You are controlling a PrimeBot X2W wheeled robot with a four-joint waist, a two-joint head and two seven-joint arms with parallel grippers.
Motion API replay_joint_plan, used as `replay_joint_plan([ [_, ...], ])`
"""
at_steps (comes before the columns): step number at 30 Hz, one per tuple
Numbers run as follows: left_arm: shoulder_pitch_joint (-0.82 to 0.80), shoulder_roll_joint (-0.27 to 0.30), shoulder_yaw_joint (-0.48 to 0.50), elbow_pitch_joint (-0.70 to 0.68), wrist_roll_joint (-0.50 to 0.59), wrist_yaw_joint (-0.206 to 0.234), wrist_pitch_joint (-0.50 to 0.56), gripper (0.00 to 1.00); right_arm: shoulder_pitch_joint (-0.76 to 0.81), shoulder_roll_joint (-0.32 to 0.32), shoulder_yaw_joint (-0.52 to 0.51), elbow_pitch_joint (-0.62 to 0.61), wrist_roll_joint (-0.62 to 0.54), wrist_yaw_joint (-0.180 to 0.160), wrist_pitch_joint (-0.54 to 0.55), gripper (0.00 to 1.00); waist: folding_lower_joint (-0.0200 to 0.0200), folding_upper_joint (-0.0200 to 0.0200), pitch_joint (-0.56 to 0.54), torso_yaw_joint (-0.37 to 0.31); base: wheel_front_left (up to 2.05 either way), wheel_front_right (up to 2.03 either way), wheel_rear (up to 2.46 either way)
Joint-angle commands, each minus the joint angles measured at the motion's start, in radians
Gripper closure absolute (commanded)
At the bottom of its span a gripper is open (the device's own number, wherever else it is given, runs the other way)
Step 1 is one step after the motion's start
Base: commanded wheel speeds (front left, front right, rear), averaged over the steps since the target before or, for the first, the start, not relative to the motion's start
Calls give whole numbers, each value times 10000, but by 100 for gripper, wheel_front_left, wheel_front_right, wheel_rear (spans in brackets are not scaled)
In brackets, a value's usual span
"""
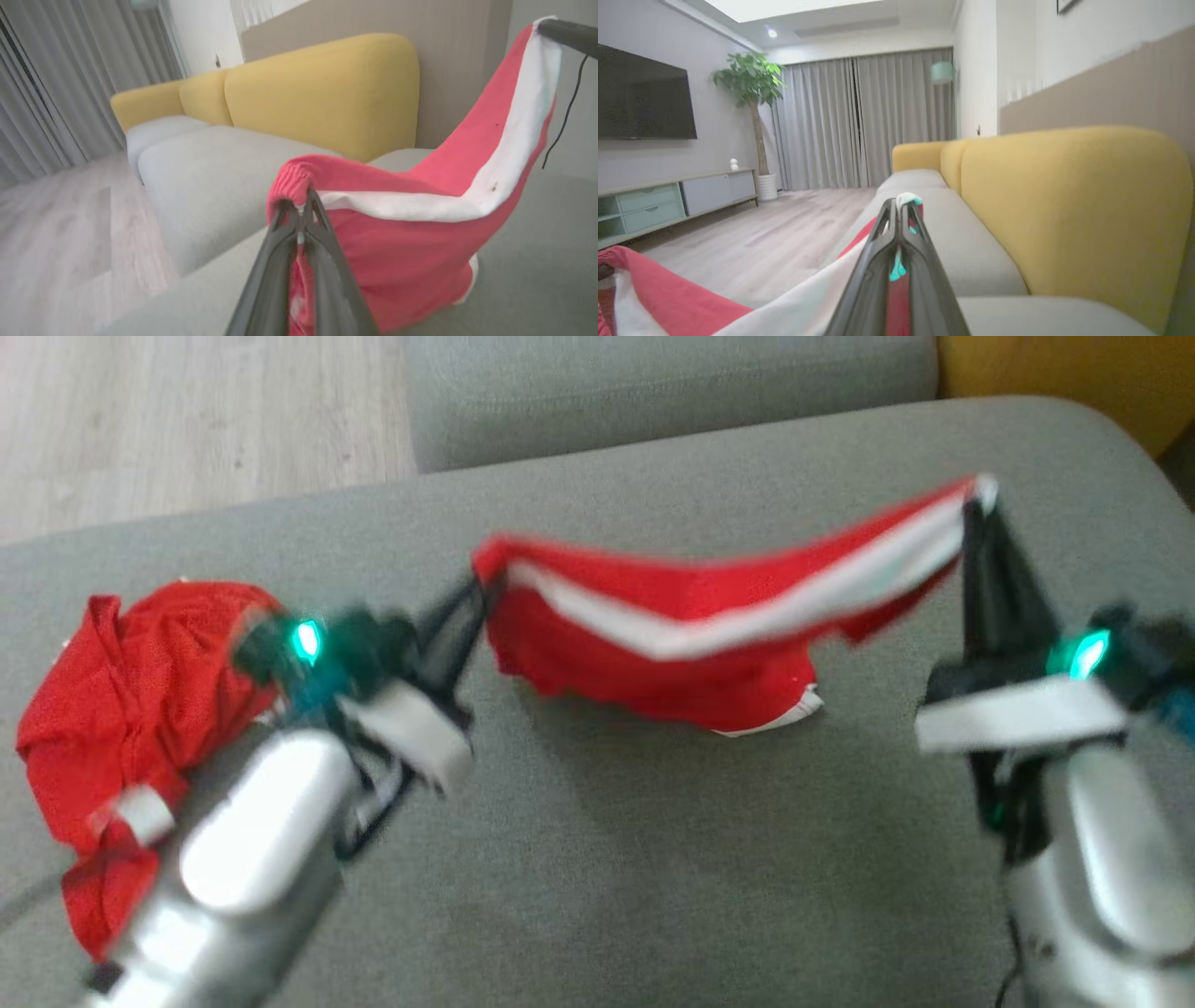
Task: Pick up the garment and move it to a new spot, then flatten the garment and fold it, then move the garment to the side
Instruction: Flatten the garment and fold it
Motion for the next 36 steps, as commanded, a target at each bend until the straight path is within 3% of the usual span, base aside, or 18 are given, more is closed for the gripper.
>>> replay_joint_plan([
  [1,-982,423,520,-514,48,-53,188,100,-880,-191,301,-688,82,75,193,100,0,0,-172,1,0,0,0],
  [8,-2678,962,828,-1165,-396,-219,1155,100,-2662,-599,440,-1389,290,75,1152,100,0,0,-623,-100,0,0,0],
  [13,-3040,1137,1048,-1287,-668,-232,1383,100,-3290,-583,217,-1397,104,75,1501,100,0,0,-812,-49,0,0,0],
  [19,-2789,1222,1057,-1505,-899,-184,1446,100,-3171,-518,-55,-1492,-56,75,1691,100,0,0,-998,111,0,0,0],
  [29,-2327,1237,1320,-2302,-1145,318,1261,100,-2371,93,-1001,-1961,-396,75,2128,100,0,0,-1101,221,0,0,0],
  [36,-2440,1231,1348,-2448,-1268,485,1577,100,-2591,229,-912,-2012,-426,75,2475,100,0,0,-675,55,0,0,0],
])
